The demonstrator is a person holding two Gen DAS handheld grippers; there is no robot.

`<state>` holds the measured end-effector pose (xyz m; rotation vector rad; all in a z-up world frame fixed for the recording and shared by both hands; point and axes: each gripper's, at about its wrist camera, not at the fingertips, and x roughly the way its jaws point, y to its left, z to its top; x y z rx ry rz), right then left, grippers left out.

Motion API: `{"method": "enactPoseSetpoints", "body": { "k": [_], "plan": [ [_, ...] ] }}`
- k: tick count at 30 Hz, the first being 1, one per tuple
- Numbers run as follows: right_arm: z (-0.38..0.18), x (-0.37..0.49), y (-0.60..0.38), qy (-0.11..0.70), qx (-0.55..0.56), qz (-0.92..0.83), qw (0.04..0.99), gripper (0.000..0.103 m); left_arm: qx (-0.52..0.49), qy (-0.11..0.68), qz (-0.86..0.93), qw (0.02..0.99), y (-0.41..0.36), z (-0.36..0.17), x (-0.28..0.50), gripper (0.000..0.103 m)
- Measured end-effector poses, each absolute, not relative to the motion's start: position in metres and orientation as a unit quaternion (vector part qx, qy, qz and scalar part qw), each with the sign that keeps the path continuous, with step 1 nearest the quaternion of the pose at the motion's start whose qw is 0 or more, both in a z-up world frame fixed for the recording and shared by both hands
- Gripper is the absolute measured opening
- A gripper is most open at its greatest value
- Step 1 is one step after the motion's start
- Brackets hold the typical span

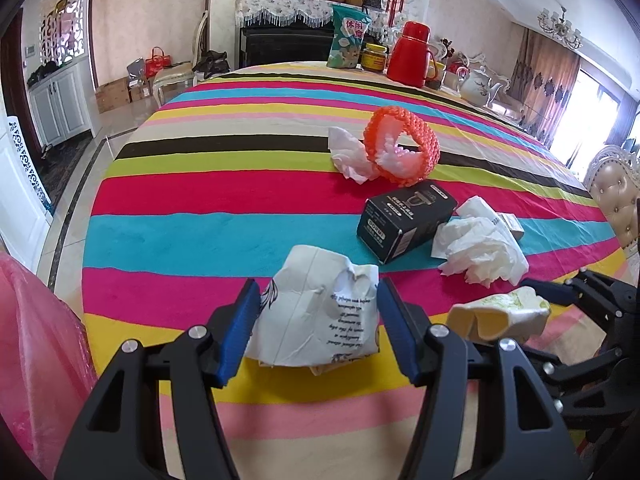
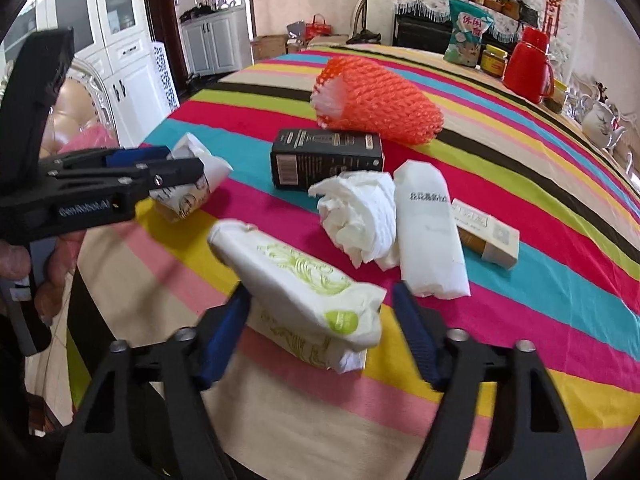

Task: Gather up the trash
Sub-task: 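Grasp the white printed paper bag with the left tool while the right tool grasps the green-printed packet, then carry the paper bag and green packet to the pink wastebasket while opening both tools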

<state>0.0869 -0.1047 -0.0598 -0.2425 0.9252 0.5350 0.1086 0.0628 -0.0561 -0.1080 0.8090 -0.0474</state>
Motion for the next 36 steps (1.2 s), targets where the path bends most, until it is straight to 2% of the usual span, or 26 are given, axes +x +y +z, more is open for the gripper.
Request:
{"method": "enactPoseSetpoints", "body": {
  "k": [1, 4, 11, 15, 19, 31, 32, 36],
  "plan": [
    [-0.061, 0.087, -0.104, 0.443, -0.119, 0.252, 0.852, 0.049, -0.053, 0.393, -0.023, 0.918, 0.063, -0.056, 0.108, 0.059],
    [-0.061, 0.087, -0.106, 0.446, -0.111, 0.253, 0.851, 0.044, -0.053, 0.393, -0.023, 0.918, 0.063, -0.056, 0.108, 0.059],
    [-0.058, 0.081, -0.115, 0.454, -0.086, 0.250, 0.851, 0.043, -0.056, 0.398, -0.022, 0.915, 0.063, -0.059, 0.105, 0.065],
    [-0.057, 0.073, -0.116, 0.458, -0.083, 0.251, 0.849, 0.046, -0.053, 0.401, -0.021, 0.914, 0.062, -0.059, 0.105, 0.066],
    [-0.056, 0.068, -0.113, 0.454, -0.091, 0.259, 0.848, 0.063, -0.047, 0.405, -0.019, 0.913, 0.060, -0.060, 0.105, 0.068],
    [-0.054, 0.078, -0.098, 0.442, -0.114, 0.271, 0.847, 0.064, -0.028, 0.423, -0.019, 0.905, 0.062, -0.072, 0.111, 0.074],
    [-0.055, 0.080, -0.097, 0.444, -0.115, 0.272, 0.846, 0.063, -0.026, 0.425, -0.020, 0.905, 0.061, -0.073, 0.113, 0.074],
    [-0.059, 0.083, -0.093, 0.449, -0.118, 0.277, 0.841, 0.043, -0.015, 0.430, -0.021, 0.903, 0.059, -0.075, 0.116, 0.074]
  ]
}}
